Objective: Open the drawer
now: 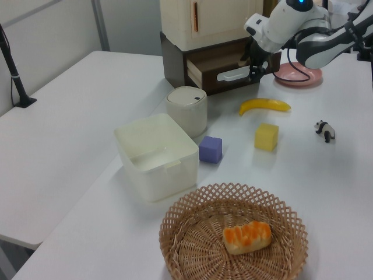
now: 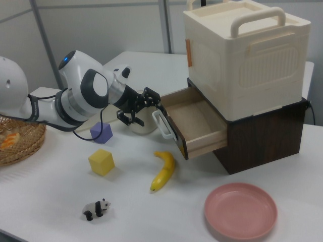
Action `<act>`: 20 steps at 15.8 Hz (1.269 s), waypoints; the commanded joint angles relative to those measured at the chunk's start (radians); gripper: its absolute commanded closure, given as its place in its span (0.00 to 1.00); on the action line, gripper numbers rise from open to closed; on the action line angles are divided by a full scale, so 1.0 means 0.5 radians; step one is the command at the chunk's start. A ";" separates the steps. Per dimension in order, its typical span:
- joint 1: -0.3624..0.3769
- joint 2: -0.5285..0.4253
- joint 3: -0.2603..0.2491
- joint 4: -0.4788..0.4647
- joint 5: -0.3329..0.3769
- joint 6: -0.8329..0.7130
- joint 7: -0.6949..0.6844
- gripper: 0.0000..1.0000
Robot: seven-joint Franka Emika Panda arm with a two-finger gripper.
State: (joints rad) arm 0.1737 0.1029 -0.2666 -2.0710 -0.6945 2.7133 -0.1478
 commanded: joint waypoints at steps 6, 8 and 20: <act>0.024 -0.049 0.217 0.224 0.191 -0.526 0.709 0.00; 0.024 -0.049 0.269 0.325 0.449 -0.719 0.707 0.00; -0.010 -0.013 0.444 0.712 1.106 -1.680 0.530 0.00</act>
State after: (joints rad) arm 0.1749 0.0929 -0.0581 -1.7506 -0.2037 1.9520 0.1860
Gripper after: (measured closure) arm 0.000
